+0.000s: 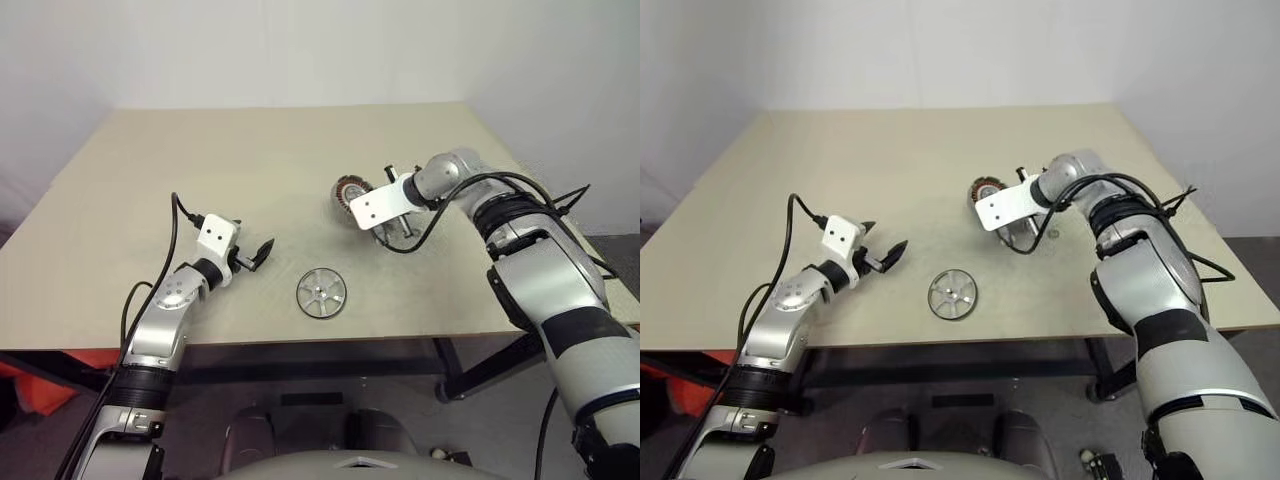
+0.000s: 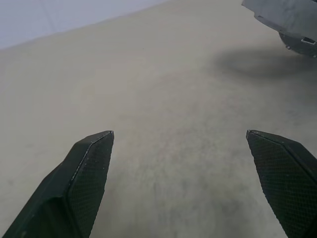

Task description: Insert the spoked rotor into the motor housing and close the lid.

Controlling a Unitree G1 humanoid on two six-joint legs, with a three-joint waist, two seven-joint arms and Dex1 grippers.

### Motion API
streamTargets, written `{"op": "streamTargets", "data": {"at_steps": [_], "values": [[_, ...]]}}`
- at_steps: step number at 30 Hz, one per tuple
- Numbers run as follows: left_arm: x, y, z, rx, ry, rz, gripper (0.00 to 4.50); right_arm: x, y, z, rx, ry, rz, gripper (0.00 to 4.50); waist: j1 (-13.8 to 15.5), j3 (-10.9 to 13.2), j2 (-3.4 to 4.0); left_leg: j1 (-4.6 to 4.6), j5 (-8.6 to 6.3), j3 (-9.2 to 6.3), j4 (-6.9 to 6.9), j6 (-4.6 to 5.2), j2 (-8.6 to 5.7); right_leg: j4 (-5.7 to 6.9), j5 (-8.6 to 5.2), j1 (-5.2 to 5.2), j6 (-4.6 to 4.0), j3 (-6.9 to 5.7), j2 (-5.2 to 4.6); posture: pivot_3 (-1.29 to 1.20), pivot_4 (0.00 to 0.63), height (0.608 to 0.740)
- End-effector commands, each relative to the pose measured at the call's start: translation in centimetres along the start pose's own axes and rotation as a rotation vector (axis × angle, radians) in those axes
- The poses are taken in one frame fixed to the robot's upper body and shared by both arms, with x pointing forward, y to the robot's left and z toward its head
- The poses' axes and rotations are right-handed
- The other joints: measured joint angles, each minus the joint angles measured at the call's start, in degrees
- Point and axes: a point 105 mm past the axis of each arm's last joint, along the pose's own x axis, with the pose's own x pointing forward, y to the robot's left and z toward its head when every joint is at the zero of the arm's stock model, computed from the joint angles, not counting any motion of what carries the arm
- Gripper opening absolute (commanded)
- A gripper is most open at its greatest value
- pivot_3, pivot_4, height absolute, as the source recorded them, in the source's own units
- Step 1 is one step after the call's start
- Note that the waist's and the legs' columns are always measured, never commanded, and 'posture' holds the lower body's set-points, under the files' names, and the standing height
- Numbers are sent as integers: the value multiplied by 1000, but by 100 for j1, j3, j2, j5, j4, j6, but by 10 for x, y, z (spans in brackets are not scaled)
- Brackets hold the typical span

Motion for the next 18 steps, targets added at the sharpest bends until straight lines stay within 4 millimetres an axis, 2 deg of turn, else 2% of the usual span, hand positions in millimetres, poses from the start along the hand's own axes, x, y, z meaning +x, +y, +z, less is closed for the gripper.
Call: {"op": "streamTargets", "data": {"at_steps": [1, 8, 13, 18], "values": [[1, 5, 14, 30, -50, 11, 4500, -16, 2, 8, -79, -64, -3, 21, 11, 0, -1, 0, 0, 0, 1, 0, 0, 0, 0, 1, 0, -1, 0, 0, 0, 740], [1, 5, 14, 33, -49, 7, 4500, -13, 26, 16, -69, -116, 52, 21, 18, 1, -2, -7, -2, -2, 29, 6, 0, 11, 1, 2, 1, -1, -1, 0, 0, 740], [1, 4, 14, 36, -48, 3, 4500, -10, 43, 10, -49, -88, 84, 21, 32, 0, -3, -1, -2, -6, 43, 6, 0, 13, 1, 15, 3, -2, -2, 0, 0, 740], [-1, 5, 14, 38, -46, 3, 4500, -12, 53, 12, -38, -98, 105, 21, 26, 0, -3, 0, -3, -6, 45, 6, 0, 13, 2, 16, 4, -2, -1, 0, 0, 740]]}}
